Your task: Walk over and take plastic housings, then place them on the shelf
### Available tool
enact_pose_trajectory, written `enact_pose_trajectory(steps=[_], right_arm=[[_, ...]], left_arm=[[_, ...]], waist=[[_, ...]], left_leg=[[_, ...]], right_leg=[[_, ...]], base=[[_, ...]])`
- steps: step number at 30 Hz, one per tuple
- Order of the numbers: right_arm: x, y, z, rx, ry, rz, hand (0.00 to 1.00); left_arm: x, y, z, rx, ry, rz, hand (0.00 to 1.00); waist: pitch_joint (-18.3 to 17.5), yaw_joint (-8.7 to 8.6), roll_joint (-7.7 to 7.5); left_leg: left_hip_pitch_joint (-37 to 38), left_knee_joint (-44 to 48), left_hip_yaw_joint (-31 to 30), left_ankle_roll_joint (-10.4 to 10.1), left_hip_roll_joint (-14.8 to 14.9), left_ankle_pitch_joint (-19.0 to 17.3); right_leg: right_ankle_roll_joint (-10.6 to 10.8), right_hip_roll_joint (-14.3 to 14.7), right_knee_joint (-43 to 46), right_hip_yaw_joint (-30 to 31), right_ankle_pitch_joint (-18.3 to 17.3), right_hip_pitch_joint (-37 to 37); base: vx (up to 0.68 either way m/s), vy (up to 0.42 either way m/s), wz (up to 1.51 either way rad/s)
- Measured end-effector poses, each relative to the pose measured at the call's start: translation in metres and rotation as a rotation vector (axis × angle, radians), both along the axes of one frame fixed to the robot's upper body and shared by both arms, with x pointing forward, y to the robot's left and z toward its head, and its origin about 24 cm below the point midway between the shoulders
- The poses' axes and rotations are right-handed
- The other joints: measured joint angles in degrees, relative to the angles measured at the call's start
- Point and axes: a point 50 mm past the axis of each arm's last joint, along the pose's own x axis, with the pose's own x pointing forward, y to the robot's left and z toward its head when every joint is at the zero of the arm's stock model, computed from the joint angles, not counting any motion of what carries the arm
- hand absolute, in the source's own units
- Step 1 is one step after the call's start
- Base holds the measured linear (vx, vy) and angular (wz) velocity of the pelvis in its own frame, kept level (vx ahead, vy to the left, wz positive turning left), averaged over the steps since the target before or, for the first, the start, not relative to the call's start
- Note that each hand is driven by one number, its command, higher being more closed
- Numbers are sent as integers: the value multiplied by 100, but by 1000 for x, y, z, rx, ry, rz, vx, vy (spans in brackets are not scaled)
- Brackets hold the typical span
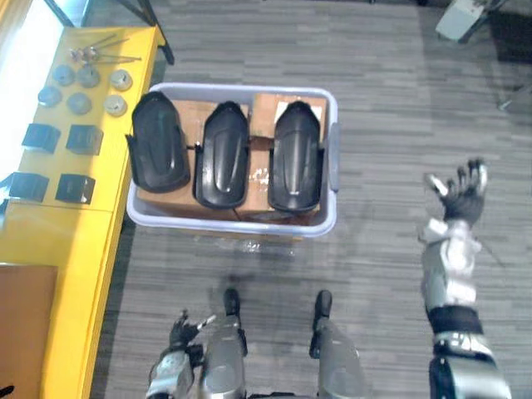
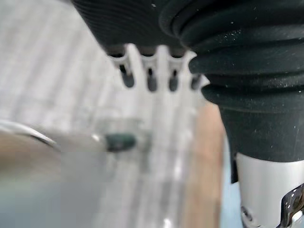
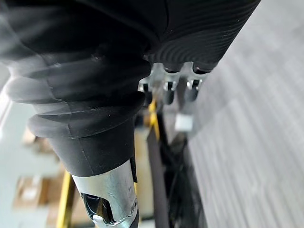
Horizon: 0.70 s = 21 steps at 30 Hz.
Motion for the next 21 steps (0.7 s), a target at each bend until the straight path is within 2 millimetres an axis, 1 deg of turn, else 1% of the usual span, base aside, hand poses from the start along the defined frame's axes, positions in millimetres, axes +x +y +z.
enact_pose_trajectory(steps=[2, 4, 6, 7, 9, 11, 13, 18, 21], right_arm=[[9, 10, 11, -42, 7, 21, 0], [17, 18, 14, -85, 53, 34, 0], [22, 23, 20, -133, 77, 43, 0], [26, 24, 26, -161, 84, 42, 0], [33, 29, 33, -171, 102, 45, 0], [39, 37, 40, -188, 118, 58, 0], [42, 40, 38, -204, 158, 61, 0], [48, 48, 29, -280, 243, 71, 0], [50, 54, 27, -293, 270, 80, 0]], left_arm=[[7, -3, 4, 0, -18, -13, 0], [11, -8, 5, 0, -25, -34, 0], [14, -15, 5, -8, -26, -53, 0], [17, -20, 6, -18, -26, -58, 0], [20, -26, 6, -20, -24, -62, 0], [21, -29, 6, -13, -23, -81, 0], [21, -34, 5, -20, -14, -90, 0], [23, -35, 5, -19, -5, -99, 0], [24, -41, 6, -19, -11, -127, 0]], waist=[[21, -6, 30], [79, 32, 71], [138, 57, 173], [185, 61, 257], [225, 118, 330], [278, 144, 372], [330, 231, 437], [340, 289, 462], [378, 302, 543]], left_leg=[[-135, 123, -9, 31, -5, -47], [-150, 172, -21, 40, -10, -91], [-274, 348, -103, 55, -7, -172], [-355, 442, -166, 63, -11, -203], [-472, 535, -177, 60, -1, -223], [-531, 555, -180, 61, -1, -225], [-538, 596, -183, 69, 1, -240], [-724, 675, -192, 77, 2, -253], [-728, 701, -199, 79, -7, -251]], right_leg=[[2, -7, -2, 4, 19, -63], [2, -15, 0, 11, 20, -61], [2, -16, 3, -21, 20, -67], [3, -20, 15, -72, 20, -78], [2, -19, 67, -87, 20, -171], [2, -20, 121, -87, 20, -238], [-3, -24, 145, -87, 17, -238], [-6, -33, 210, -84, 14, -427], [-11, -51, 248, -85, 11, -434]], base=[[0, 17, 1], [0, 0, 0], [7, 29, 10], [-6, 23, 14], [-10, 7, 5], [0, 0, 0], [0, 0, 0], [0, 0, 0], [0, 0, 0]])
